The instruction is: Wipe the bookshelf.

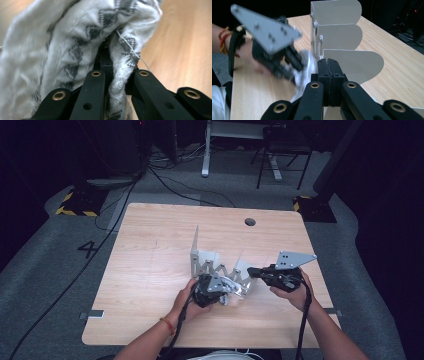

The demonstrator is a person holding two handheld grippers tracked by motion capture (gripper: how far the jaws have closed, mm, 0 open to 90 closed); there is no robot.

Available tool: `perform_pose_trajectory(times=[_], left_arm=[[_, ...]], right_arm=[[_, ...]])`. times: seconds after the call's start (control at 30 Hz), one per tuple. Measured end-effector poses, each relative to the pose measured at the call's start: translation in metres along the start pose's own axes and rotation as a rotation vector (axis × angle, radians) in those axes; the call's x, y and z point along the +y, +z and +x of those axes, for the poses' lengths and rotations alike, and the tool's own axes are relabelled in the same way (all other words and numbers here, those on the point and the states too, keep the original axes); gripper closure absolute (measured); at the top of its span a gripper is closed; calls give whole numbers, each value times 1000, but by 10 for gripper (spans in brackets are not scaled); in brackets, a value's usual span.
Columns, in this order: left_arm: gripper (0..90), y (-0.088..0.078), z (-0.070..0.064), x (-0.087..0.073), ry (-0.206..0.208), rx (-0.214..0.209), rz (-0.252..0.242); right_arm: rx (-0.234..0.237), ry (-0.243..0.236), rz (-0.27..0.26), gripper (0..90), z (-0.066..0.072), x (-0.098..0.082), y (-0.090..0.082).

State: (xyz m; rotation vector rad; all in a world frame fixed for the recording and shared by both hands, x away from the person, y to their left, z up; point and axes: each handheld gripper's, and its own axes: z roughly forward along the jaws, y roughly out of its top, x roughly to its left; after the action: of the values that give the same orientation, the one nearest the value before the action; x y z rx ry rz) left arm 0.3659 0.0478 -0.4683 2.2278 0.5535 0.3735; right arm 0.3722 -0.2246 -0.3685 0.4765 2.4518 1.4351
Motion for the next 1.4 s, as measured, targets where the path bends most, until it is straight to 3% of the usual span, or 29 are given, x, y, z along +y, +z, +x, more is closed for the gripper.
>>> perform_pose_trajectory(times=[0.17, 0.33, 0.43, 0.5, 0.6, 0.77, 1.07, 1.33, 1.37, 1.4], left_arm=[[840, -35, 25, -7, -61, 82, -33], [840, -65, 38, 1, -31, 151, -74], [838, -82, 43, 9, -26, 166, -147], [838, -88, 43, 12, -16, 173, -171], [839, -80, 41, 8, -12, 151, -163], [839, -48, 38, -10, -28, 99, -84], [839, -16, 35, -29, -27, 57, 55], [839, -29, 24, -2, 41, 44, -45], [839, -35, 22, 11, 59, 37, -89], [838, -37, 22, 16, 66, 36, -102]], right_arm=[[0, 1, 0, 900, 0, 0, -1], [0, 3, -1, 900, 0, -1, -1], [0, 1, -1, 900, 0, -1, -1], [-1, 0, 0, 900, 0, -1, -1], [-1, -1, -1, 900, 0, -1, -1], [-1, -3, -1, 900, 0, -1, -1], [-1, -5, -2, 900, 1, -1, -2], [-3, -9, -2, 900, 1, -1, -1], [-3, -8, -2, 900, 1, -1, -1], [-3, -8, -2, 900, 1, -1, -1]])
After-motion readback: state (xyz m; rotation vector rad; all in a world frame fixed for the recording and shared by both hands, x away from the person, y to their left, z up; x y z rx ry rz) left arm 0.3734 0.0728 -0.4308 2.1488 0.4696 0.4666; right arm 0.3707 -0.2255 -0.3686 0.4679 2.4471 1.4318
